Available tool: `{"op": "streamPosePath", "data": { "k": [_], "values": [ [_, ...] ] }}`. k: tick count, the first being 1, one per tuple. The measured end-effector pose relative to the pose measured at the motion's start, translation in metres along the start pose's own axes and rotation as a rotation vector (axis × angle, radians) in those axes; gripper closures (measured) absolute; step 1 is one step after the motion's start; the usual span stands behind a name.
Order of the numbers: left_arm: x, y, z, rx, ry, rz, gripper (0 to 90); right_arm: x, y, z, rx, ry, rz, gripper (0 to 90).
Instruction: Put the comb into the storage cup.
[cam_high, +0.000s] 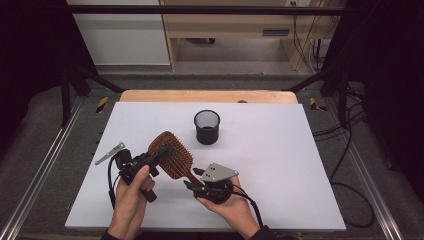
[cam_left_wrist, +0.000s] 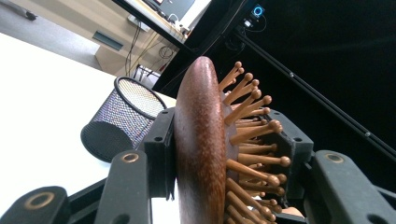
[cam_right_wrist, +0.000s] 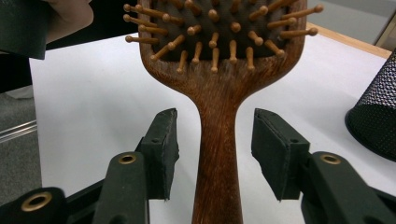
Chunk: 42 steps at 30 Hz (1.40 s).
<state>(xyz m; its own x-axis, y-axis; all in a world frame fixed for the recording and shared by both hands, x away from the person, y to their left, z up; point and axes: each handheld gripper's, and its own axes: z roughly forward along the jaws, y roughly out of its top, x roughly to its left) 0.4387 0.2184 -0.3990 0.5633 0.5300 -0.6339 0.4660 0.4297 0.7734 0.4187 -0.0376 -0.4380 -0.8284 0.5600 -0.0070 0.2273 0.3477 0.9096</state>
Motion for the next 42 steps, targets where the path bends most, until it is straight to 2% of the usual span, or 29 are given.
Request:
{"op": "streamPosePath", "data": {
  "k": [11, 23, 32, 42],
  "values": [
    [0.004, 0.003, -0.003, -0.014, 0.016, 0.009, 50.8, -0.004, 0.0, -0.001, 0.003, -0.01, 0.014, 44.8],
    [0.009, 0.007, -0.008, -0.035, 0.036, 0.009, 50.7, -0.013, -0.002, -0.005, 0.007, -0.023, 0.051, 38.9],
    [0.012, 0.01, -0.011, -0.047, 0.049, 0.017, 50.7, -0.022, -0.004, -0.007, 0.013, -0.038, 0.08, 34.1],
    [0.015, 0.014, -0.015, -0.06, 0.061, 0.023, 50.7, -0.036, -0.009, -0.007, 0.044, -0.071, 0.109, 28.1]
  ]
}}
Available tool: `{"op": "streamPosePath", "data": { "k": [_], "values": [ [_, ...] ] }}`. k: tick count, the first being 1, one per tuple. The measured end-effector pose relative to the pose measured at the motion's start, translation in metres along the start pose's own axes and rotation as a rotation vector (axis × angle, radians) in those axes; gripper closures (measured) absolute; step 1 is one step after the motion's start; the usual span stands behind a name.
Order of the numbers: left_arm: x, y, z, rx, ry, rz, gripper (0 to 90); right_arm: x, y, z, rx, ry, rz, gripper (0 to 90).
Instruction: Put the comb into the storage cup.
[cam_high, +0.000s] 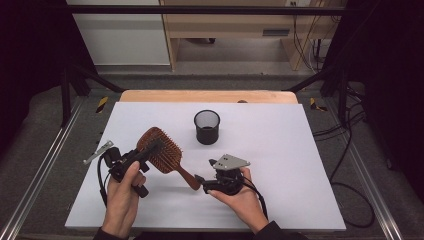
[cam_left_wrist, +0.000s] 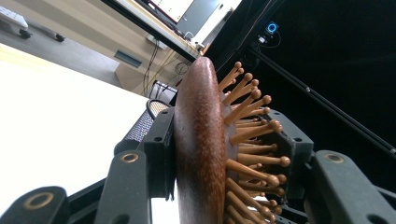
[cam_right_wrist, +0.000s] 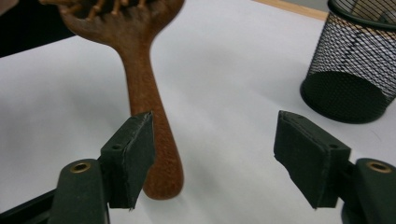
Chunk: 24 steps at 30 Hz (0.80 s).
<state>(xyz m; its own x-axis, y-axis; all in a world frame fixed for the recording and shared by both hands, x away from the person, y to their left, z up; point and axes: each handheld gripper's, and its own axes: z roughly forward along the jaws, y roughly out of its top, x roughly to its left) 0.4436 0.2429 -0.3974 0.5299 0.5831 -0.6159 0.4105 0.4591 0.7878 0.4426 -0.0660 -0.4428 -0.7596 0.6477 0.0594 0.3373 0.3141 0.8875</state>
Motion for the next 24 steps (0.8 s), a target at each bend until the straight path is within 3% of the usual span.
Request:
{"op": "streamPosePath", "data": {
  "k": [20, 24],
  "values": [
    [0.004, 0.006, -0.005, -0.021, 0.017, 0.005, 50.6, -0.042, -0.009, -0.002, 0.03, -0.137, 0.082, 19.2],
    [0.004, 0.007, -0.006, -0.025, 0.018, 0.011, 50.6, -0.051, -0.011, -0.009, 0.037, -0.177, 0.089, 7.0]
  ]
}}
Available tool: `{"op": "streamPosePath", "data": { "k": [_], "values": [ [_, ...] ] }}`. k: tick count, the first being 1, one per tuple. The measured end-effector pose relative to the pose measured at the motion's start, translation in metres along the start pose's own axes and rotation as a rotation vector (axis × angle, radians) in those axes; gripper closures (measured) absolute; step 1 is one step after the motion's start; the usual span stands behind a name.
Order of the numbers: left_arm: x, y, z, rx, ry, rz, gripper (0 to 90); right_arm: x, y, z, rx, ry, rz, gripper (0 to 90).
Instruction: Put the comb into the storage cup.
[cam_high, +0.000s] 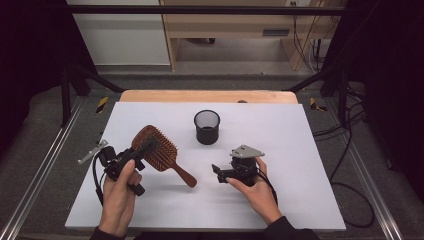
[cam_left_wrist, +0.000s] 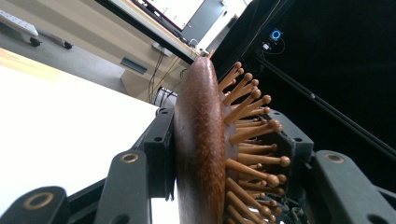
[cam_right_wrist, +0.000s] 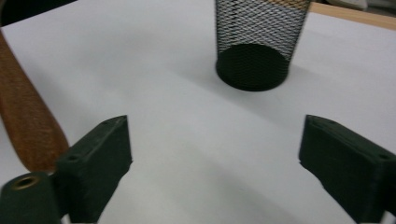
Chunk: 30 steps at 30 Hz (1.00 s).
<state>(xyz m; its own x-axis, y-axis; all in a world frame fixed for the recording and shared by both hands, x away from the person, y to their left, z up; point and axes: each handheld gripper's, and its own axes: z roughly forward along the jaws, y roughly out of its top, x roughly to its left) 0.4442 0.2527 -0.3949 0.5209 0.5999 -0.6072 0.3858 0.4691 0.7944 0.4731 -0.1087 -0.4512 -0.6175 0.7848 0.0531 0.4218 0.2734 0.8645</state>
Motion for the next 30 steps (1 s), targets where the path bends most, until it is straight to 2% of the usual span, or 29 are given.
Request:
{"op": "streamPosePath", "data": {
  "k": [6, 16, 20, 22, 30],
  "values": [
    [0.0, 0.001, 0.0, -0.002, 0.001, 0.003, 50.7, -0.021, -0.003, -0.014, -0.002, -0.067, 0.006, 4.8],
    [0.003, 0.006, -0.005, -0.029, 0.016, 0.018, 50.6, -0.058, -0.011, -0.042, -0.046, -0.123, 0.04, 4.3],
    [0.0, 0.005, -0.004, -0.029, 0.006, 0.01, 50.6, -0.068, -0.017, -0.055, -0.06, -0.136, 0.062, 5.1],
    [-0.002, 0.005, -0.003, -0.027, 0.005, 0.022, 50.6, -0.072, -0.021, -0.064, -0.081, -0.139, 0.069, 5.2],
    [-0.011, -0.001, 0.003, -0.007, -0.005, 0.05, 50.6, -0.087, -0.033, -0.089, -0.14, -0.205, 0.096, 4.1]
  ]
}}
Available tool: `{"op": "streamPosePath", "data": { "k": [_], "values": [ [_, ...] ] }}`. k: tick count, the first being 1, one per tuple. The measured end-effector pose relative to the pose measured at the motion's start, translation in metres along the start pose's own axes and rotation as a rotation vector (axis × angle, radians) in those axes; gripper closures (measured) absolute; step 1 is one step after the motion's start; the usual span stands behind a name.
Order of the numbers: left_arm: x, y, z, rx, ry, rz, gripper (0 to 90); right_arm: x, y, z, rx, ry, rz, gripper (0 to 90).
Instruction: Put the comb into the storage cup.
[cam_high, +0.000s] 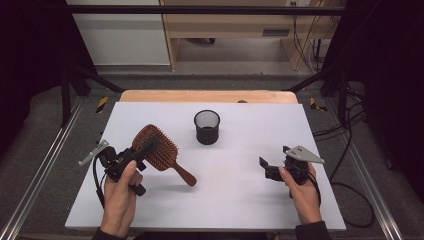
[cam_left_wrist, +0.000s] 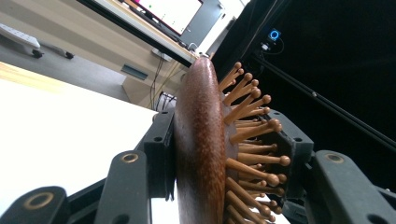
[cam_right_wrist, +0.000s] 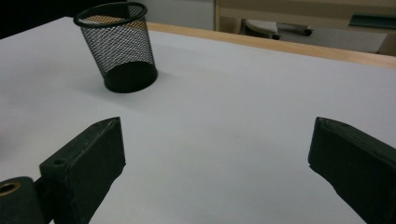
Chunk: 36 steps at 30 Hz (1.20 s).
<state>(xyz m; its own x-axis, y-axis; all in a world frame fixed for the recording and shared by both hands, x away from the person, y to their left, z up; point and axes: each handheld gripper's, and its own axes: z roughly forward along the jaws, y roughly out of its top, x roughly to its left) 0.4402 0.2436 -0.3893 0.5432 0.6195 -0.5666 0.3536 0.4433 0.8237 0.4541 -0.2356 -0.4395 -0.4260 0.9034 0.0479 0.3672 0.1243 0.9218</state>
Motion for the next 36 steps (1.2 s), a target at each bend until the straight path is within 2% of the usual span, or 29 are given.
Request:
{"op": "streamPosePath", "data": {
  "k": [3, 10, 13, 18, 21, 25, 28, 31, 34, 36],
  "values": [
    [-0.005, 0.001, 0.006, 0.01, -0.01, 0.025, 50.6, -0.004, -0.005, -0.004, -0.016, -0.009, 0.014, 4.5],
    [-0.021, 0.004, 0.015, 0.008, -0.029, 0.03, 50.7, -0.004, -0.008, -0.003, -0.018, -0.009, 0.008, 6.1],
    [-0.025, 0.008, 0.018, -0.002, -0.034, 0.022, 50.7, -0.003, -0.008, -0.002, -0.017, -0.006, 0.004, 5.0],
    [-0.033, 0.018, 0.022, -0.004, -0.028, 0.056, 50.7, -0.002, -0.007, -0.001, -0.016, -0.017, 0.001, 4.4],
    [-0.037, 0.023, 0.025, -0.003, -0.032, 0.055, 50.7, -0.002, -0.008, -0.001, -0.017, -0.023, 0.0, 3.3],
    [-0.046, 0.029, 0.032, 0.003, -0.029, 0.086, 50.6, -0.002, -0.007, -0.001, -0.023, -0.028, -0.007, 3.1],
    [-0.051, 0.033, 0.04, 0.001, -0.041, 0.106, 50.7, -0.001, -0.007, -0.001, -0.026, -0.019, -0.003, 3.1],
    [-0.058, 0.037, 0.05, 0.022, -0.033, 0.161, 50.7, 0.0, -0.007, 0.0, -0.024, -0.017, -0.006, 3.1],
    [-0.065, 0.042, 0.06, 0.049, -0.034, 0.191, 50.7, 0.0, -0.006, -0.001, -0.031, -0.016, -0.007, 3.1],
    [-0.07, 0.045, 0.065, 0.064, -0.037, 0.219, 50.7, -0.001, -0.006, -0.001, -0.034, -0.011, 0.008, 3.1]
  ]
}}
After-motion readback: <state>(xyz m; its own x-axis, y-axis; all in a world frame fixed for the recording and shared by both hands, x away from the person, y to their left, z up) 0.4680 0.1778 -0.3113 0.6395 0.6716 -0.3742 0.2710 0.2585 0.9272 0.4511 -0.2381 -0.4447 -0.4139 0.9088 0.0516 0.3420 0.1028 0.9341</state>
